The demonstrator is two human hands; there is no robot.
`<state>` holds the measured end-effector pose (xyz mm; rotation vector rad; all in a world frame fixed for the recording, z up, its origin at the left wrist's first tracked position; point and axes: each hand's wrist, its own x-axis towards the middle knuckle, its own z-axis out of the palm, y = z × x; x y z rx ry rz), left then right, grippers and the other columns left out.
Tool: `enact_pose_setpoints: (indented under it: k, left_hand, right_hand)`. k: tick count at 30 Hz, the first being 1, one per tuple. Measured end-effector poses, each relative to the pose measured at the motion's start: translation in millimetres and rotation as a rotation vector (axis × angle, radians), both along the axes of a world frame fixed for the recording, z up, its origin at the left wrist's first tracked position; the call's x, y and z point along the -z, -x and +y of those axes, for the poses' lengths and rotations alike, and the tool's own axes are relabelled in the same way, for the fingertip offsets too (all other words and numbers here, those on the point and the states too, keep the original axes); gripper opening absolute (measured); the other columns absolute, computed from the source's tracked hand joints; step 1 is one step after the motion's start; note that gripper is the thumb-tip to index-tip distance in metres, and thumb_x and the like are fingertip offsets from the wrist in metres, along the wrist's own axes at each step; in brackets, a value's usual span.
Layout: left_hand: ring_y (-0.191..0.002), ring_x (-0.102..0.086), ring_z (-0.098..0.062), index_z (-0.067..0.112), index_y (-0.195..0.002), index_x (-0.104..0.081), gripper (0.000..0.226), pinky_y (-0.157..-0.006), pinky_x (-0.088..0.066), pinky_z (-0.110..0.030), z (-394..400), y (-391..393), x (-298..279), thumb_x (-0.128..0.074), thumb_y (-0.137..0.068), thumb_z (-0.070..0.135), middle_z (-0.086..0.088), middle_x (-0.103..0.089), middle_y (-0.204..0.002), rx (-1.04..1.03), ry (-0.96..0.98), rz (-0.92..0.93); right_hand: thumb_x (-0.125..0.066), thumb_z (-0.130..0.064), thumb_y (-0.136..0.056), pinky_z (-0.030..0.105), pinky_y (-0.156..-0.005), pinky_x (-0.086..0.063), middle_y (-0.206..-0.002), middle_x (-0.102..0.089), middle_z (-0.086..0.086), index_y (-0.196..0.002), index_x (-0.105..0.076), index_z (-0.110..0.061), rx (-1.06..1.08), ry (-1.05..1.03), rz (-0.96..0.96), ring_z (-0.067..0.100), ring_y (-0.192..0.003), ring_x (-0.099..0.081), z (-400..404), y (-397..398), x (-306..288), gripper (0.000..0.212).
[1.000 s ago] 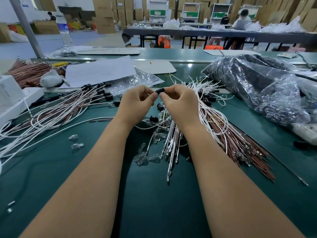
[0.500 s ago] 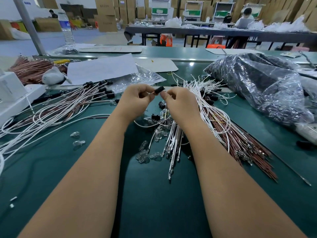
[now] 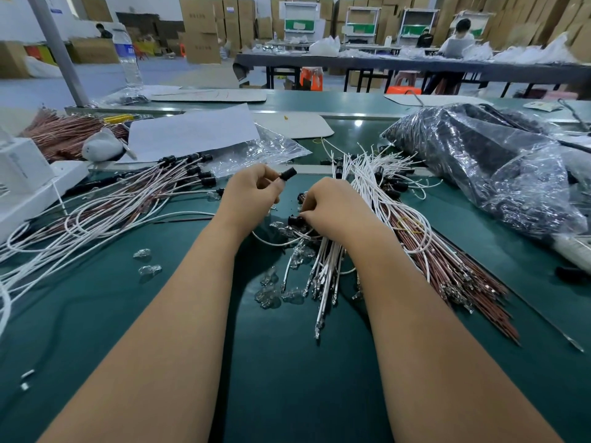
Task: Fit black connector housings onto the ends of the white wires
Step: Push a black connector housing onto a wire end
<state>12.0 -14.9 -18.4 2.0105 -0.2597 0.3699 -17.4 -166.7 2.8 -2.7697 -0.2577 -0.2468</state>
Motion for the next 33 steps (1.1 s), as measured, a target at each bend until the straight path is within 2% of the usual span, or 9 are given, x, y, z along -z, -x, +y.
enact_pose_setpoints:
  k: [4, 7, 9, 12, 15, 22, 28, 33]
  left_hand:
    - [-0.042, -0.043, 0.003, 0.009, -0.092, -0.067, 0.011, -0.044, -0.033, -0.009, -1, 3, -1, -0.061, -0.093, 0.018, -0.003, -0.062, -0.066, 0.044, 0.029, 0.013]
    - [-0.043, -0.042, 0.003, 0.011, -0.088, -0.069, 0.011, -0.046, -0.034, -0.009, -1, 4, -2, -0.061, -0.093, 0.016, -0.001, -0.061, -0.065, 0.091, 0.038, 0.020]
    - [-0.045, -0.041, 0.002, 0.012, -0.084, -0.070, 0.014, -0.047, -0.034, -0.010, -1, 4, -2, -0.060, -0.093, 0.016, 0.002, -0.060, -0.063, 0.123, 0.053, 0.034]
    - [-0.052, -0.043, -0.002, 0.017, -0.080, -0.069, 0.017, -0.051, -0.035, -0.010, 0, 3, -2, -0.059, -0.093, 0.017, 0.008, -0.057, -0.060, 0.166, 0.076, 0.048]
    - [-0.052, -0.042, -0.003, 0.021, -0.078, -0.069, 0.019, -0.051, -0.035, -0.010, 0, 3, -2, -0.059, -0.094, 0.018, 0.010, -0.056, -0.059, 0.186, 0.090, 0.049]
    - [-0.053, -0.043, -0.002, 0.019, -0.080, -0.069, 0.016, -0.052, -0.035, -0.008, -2, 5, -4, -0.060, -0.093, 0.016, 0.004, -0.056, -0.062, 0.191, 0.090, 0.050]
    - [-0.070, -0.048, -0.014, 0.018, -0.079, -0.069, 0.016, -0.063, -0.040, -0.017, -2, 8, -5, -0.061, -0.093, 0.014, -0.007, -0.055, -0.074, 0.190, 0.081, 0.059]
    - [-0.061, -0.044, -0.011, 0.011, -0.085, -0.069, 0.010, -0.058, -0.037, -0.020, -3, 8, -5, -0.062, -0.092, 0.014, -0.007, -0.052, -0.071, 0.178, 0.046, 0.034]
  right_hand:
    - [-0.066, -0.028, -0.090, 0.032, -0.074, -0.047, -0.085, -0.064, 0.008, -0.086, -0.065, -0.006, 0.005, -0.055, 0.016, 0.024, -0.083, -0.060, -1, -1, 2, 0.023]
    - [-0.067, -0.027, -0.089, 0.030, -0.068, -0.045, -0.083, -0.062, 0.002, -0.088, -0.059, -0.012, 0.040, -0.406, -0.103, 0.014, -0.073, -0.057, -3, 0, 0, 0.017]
    - [-0.068, -0.020, -0.088, 0.030, -0.065, -0.049, -0.080, -0.063, 0.003, -0.087, -0.059, -0.014, 0.073, -0.711, -0.160, 0.016, -0.070, -0.060, -8, -1, -3, 0.011]
    - [-0.067, -0.010, -0.088, 0.026, -0.057, -0.047, -0.070, -0.061, 0.003, -0.081, -0.061, -0.014, 0.083, -1.115, -0.048, 0.013, -0.058, -0.055, -13, -1, -6, 0.010]
    - [-0.061, -0.006, -0.091, 0.024, -0.055, -0.045, -0.064, -0.060, 0.003, -0.079, -0.062, -0.011, 0.082, -1.298, 0.051, 0.011, -0.051, -0.053, -13, -2, -4, 0.013]
    - [-0.062, -0.009, -0.093, 0.022, -0.053, -0.048, -0.060, -0.061, -0.001, -0.077, -0.062, -0.011, 0.055, -1.237, 0.009, 0.006, -0.047, -0.053, -12, -2, 0, 0.016]
    - [-0.061, -0.008, -0.093, 0.018, -0.049, -0.046, -0.060, -0.061, -0.001, -0.078, -0.062, -0.012, 0.017, -1.238, -0.023, 0.006, -0.048, -0.054, -12, -3, 1, 0.015]
    - [-0.061, -0.008, -0.093, 0.017, -0.047, -0.046, -0.058, -0.061, -0.003, -0.078, -0.059, -0.012, 0.018, -1.233, 0.002, 0.004, -0.046, -0.055, -8, -4, 5, 0.015]
